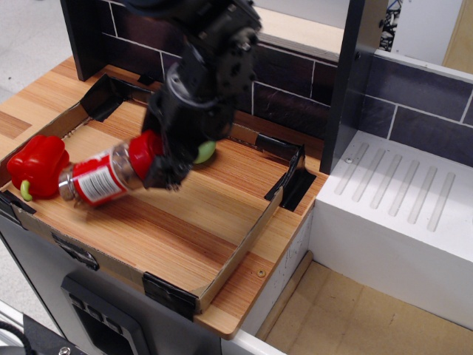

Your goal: Topple basil bottle

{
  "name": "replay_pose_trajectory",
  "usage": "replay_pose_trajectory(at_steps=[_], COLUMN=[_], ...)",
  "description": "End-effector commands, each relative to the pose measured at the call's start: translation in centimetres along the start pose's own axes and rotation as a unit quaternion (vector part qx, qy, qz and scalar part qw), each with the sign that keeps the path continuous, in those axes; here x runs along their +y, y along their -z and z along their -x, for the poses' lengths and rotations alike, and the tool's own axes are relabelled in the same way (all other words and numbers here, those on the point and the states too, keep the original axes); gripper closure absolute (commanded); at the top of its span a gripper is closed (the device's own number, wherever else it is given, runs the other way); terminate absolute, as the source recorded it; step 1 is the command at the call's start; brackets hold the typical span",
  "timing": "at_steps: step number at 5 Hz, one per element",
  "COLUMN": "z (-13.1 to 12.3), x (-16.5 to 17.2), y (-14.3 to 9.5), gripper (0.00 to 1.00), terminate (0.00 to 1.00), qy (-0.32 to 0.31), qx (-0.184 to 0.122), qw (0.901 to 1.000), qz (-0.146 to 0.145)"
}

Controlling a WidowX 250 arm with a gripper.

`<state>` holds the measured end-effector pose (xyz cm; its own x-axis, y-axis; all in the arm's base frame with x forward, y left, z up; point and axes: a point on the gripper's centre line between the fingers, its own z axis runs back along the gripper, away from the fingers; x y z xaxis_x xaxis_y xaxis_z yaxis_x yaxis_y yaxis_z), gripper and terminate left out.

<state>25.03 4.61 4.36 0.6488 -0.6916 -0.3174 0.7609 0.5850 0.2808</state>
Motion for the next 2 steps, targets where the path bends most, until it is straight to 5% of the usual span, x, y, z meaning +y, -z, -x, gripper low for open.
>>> replay_pose_trajectory(at_steps=[1,2], z=[-3.23,-4.17], x=[0.24,0.26], y=[-0.74,0.16], gripper=[1.00,0.00], terminate=[0.00,0.00], qy=[-0.028,-0.107], qx=[-0.033,-0.044], qw=[0.9986,0.9916], qz=[0.031,0.059])
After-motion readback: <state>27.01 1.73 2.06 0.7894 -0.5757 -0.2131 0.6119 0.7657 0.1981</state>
